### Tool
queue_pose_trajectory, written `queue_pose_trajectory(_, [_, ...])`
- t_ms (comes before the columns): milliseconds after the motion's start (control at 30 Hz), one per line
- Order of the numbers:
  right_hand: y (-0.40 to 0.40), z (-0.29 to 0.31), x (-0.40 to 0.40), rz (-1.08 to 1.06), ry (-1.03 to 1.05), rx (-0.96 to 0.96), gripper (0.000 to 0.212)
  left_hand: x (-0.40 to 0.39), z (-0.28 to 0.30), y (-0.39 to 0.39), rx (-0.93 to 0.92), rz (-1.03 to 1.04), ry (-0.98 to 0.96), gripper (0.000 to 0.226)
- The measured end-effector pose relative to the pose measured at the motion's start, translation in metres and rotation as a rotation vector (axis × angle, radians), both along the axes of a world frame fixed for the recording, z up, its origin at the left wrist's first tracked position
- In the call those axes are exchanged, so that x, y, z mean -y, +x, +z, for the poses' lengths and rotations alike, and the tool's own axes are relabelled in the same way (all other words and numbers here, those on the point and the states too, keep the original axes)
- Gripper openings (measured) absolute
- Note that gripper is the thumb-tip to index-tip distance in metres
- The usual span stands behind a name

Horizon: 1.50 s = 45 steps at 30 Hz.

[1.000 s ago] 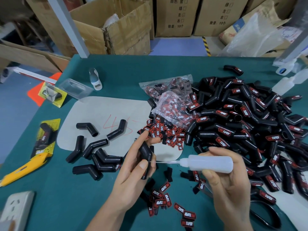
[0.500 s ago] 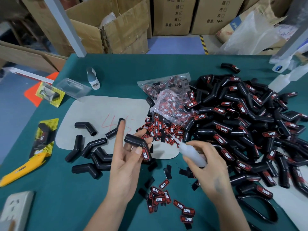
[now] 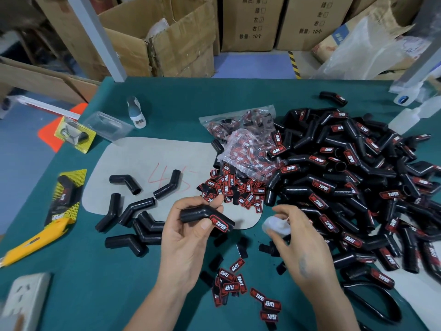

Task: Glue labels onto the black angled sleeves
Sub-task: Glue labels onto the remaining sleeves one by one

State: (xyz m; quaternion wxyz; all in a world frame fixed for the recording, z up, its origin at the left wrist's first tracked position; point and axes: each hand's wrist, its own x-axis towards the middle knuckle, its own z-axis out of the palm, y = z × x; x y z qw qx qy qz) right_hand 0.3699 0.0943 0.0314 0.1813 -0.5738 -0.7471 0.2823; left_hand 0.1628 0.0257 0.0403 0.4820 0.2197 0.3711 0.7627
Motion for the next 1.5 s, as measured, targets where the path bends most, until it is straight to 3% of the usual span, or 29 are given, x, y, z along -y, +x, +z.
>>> queue_pose_trajectory(67, [0.002, -0.002, -0.002, 0.003, 0.022, -0.019, 0.045, 0.0, 0.001, 0.0, -0.015, -0.007, 0.02, 0.037])
queue_pose_trajectory(133, [0.003, 0.001, -0.001, -0.051, 0.13, -0.18, 0.042, 0.001, 0.001, 0.001, -0.033, 0.006, 0.036, 0.035])
queue_pose_trajectory(233, [0.005, 0.009, 0.007, -0.117, 0.601, -0.532, 0.022, 0.001, -0.002, -0.001, -0.064, 0.034, 0.047, 0.035])
queue_pose_trajectory(300, [0.001, 0.01, 0.019, -0.036, 0.755, -0.699, 0.018, 0.001, -0.003, -0.001, -0.088, 0.044, 0.036, 0.037])
queue_pose_trajectory(367, [-0.014, 0.009, 0.032, 0.093, 0.632, -0.773, 0.021, 0.001, -0.005, 0.0, -0.094, 0.049, 0.038, 0.037])
queue_pose_trajectory(500, [-0.044, 0.004, 0.047, 0.154, 0.057, -0.753, 0.054, 0.005, -0.01, -0.001, -0.155, 0.033, 0.059, 0.035])
queue_pose_trajectory(600, [-0.047, 0.004, 0.05, 0.146, -0.191, -0.842, 0.051, 0.006, -0.011, -0.002, -0.274, -0.01, 0.07, 0.03])
queue_pose_trajectory(800, [-0.041, 0.011, 0.044, 0.121, -0.3, -0.924, 0.024, 0.008, -0.015, -0.008, -0.528, -0.102, 0.045, 0.022])
queue_pose_trajectory(1500, [-0.037, 0.005, 0.039, 0.156, -0.46, -1.112, 0.034, 0.008, -0.015, -0.009, -0.473, -0.139, 0.04, 0.02])
